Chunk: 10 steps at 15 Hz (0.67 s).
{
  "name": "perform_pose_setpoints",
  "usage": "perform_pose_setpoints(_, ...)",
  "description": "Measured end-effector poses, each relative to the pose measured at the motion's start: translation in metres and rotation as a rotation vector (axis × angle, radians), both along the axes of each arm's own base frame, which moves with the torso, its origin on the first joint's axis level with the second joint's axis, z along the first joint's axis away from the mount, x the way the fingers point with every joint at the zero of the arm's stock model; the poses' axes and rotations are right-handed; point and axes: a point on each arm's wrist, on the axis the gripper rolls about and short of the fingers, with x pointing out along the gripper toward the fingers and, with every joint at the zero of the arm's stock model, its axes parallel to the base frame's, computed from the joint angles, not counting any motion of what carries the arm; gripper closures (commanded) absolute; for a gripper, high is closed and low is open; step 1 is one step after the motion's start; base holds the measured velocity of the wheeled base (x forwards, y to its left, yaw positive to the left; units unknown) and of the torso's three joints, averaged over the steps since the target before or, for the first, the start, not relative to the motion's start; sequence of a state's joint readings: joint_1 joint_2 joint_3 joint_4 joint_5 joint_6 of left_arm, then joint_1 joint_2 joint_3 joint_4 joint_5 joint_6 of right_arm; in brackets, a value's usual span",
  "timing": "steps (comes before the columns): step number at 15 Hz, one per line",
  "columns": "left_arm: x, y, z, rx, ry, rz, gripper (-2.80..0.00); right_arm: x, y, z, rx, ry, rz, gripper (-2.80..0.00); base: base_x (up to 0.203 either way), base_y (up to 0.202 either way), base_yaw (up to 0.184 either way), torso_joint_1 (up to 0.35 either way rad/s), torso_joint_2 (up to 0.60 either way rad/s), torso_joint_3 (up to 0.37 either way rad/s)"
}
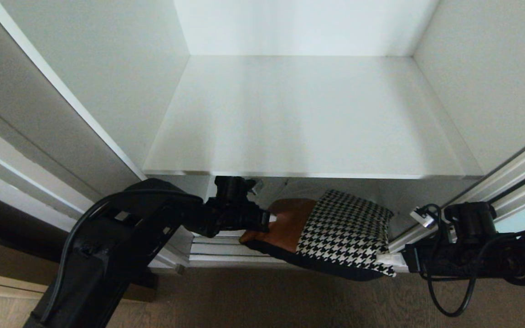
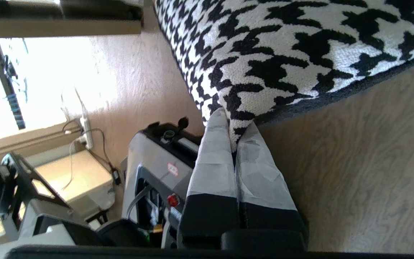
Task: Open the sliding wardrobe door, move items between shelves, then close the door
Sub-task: Place the pillow on the higher shelf
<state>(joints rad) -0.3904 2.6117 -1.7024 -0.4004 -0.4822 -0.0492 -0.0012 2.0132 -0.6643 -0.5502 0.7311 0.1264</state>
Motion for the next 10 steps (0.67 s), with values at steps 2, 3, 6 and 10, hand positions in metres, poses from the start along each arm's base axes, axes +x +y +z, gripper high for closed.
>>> perform_pose_setpoints(2, -0.002, 0.001, 0.008, -0.017, -0.032, 0.039, 0.0, -0.003, 0.002, 0.004, 0.0, -0.007, 0.005, 0.0, 0.0, 0.0, 0.0, 0.0, 0.0, 0.0)
perform_pose_setpoints(3, -0.004, 0.001, 0.011, -0.022, -0.022, 0.055, 0.0, -0.006, 0.002, 0.007, 0.0, -0.017, 0.006, 0.0, 0.0, 0.0, 0.0, 0.0, 0.0, 0.0)
perform_pose_setpoints(6, -0.019, -0.005, 0.017, -0.036, 0.018, 0.064, 0.0, -0.016, 0.002, 0.024, 0.004, -0.057, 0.002, 0.0, 0.0, 0.0, 0.0, 0.0, 0.0, 0.0)
perform_pose_setpoints(10, -0.04, -0.017, 0.023, -0.048, -0.046, 0.1, 0.0, -0.03, 0.003, 0.038, 0.007, -0.09, 0.008, 0.0, 0.0, 0.0, 0.0, 0.0, 0.0, 0.0)
